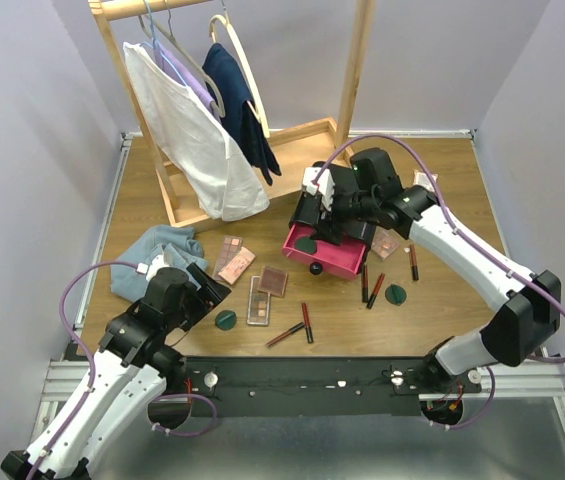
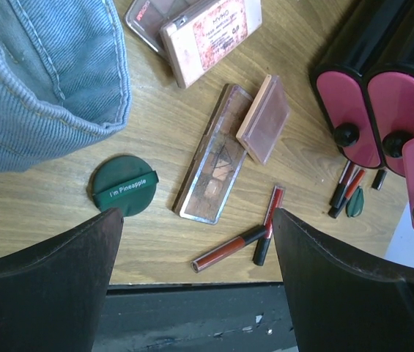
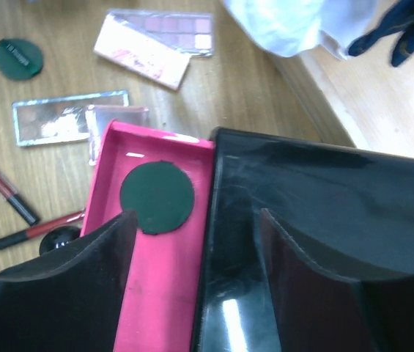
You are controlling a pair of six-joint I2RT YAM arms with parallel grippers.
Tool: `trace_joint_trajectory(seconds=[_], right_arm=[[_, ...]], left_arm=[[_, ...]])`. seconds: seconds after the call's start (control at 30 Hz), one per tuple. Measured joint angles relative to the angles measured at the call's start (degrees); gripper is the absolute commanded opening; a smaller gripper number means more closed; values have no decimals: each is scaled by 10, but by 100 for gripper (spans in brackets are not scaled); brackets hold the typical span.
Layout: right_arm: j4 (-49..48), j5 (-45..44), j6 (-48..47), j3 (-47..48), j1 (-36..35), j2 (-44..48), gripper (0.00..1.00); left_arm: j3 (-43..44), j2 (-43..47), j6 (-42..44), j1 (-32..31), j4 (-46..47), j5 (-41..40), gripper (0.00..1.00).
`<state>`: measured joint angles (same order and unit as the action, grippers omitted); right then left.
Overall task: Organize the makeup
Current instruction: Place the makeup tool in the drawer, then pick up the makeup tool from the center of the board.
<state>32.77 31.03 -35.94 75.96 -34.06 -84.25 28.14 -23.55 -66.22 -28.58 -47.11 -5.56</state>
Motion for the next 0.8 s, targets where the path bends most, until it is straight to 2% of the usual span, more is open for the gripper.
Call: trace_joint_trajectory(seconds=[0.17, 0.33, 0.57, 0.8], right_arm=[[-21, -35, 44, 24, 1, 12, 84], [-56, -82, 107, 26, 28, 61, 84], [-93, -145, 212, 17, 153, 149, 84], [-101, -223, 302, -43, 224, 211, 81]], left_arm=[[0, -2, -7, 0, -14, 11, 92], [0, -9, -9, 0, -29, 26, 92], [11, -12, 15, 0, -57, 33, 92], [16, -11, 30, 0, -68, 42, 92]])
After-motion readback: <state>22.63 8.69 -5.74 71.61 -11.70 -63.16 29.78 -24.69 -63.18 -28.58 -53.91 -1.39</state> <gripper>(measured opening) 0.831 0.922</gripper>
